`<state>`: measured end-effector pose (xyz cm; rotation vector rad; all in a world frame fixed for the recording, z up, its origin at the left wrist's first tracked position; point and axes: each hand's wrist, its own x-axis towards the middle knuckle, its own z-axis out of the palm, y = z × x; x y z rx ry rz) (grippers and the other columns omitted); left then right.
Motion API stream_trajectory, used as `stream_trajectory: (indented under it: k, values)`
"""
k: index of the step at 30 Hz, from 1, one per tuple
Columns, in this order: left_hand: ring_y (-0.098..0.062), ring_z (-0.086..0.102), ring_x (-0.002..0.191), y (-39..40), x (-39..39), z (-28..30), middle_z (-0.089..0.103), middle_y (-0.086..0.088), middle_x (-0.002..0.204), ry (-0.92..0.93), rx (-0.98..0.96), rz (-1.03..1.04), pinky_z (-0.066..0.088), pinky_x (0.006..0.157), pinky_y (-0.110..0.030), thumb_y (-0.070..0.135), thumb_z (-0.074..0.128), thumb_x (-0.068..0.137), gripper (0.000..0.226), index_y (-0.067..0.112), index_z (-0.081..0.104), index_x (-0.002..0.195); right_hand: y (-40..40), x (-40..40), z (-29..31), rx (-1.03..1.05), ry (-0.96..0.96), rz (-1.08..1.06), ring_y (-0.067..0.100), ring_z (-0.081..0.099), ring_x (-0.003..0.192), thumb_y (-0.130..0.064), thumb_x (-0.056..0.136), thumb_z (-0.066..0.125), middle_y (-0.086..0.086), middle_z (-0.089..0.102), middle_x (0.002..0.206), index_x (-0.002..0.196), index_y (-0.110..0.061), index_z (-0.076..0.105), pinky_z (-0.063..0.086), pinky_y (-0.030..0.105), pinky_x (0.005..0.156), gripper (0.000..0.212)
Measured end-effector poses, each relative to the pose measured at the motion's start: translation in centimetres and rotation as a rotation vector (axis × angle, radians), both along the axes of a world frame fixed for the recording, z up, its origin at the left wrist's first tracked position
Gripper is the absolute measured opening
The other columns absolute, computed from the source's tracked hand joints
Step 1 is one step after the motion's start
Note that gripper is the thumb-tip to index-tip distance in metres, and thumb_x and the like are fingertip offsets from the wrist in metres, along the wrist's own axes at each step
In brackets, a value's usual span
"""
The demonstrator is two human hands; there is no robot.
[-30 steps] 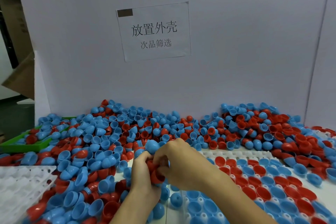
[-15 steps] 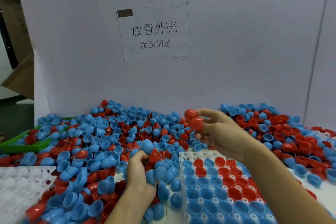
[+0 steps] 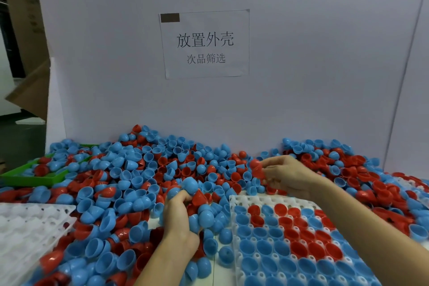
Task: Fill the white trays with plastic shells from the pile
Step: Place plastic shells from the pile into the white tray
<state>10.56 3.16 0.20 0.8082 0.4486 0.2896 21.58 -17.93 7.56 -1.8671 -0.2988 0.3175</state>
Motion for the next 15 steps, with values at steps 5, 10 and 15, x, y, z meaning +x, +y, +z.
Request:
stream_trajectory:
  k: [5,10,15]
  values:
    - [-0.035,0.063,0.090,0.1,0.0,0.0,0.062,-0.019,0.099,-0.012,0.079,0.037,0.054,0.091,-0.054,0.011,0.056,0.087,0.042,-0.002,0.059,0.127,4.9,1.8,-2.5,-0.602,-0.437,0.070,0.005,0.066,0.068,-0.007,0.088,0.069,-0.001,0.075,0.085,0.093,-0.011,0.078,0.053,0.015,0.060,0.012]
    - [-0.039,0.066,0.095,0.1,0.0,-0.1,0.066,-0.021,0.100,-0.001,0.137,0.071,0.053,0.096,-0.060,0.011,0.060,0.086,0.040,0.000,0.061,0.125,6.9,2.7,-4.0,-0.959,-0.500,0.165,0.020,0.067,0.076,-0.002,0.085,0.063,0.007,0.073,0.087,0.086,-0.005,0.075,0.062,0.034,0.072,0.013]
    - [-0.042,0.067,0.107,0.1,0.1,-0.2,0.070,-0.026,0.110,0.017,0.125,0.086,0.054,0.096,-0.058,0.013,0.062,0.087,0.037,0.004,0.065,0.122,7.8,2.6,-4.4,-1.106,-0.555,0.192,0.017,0.048,0.059,-0.001,0.084,0.062,0.003,0.050,0.063,0.066,-0.008,0.060,0.044,0.030,0.055,0.019]
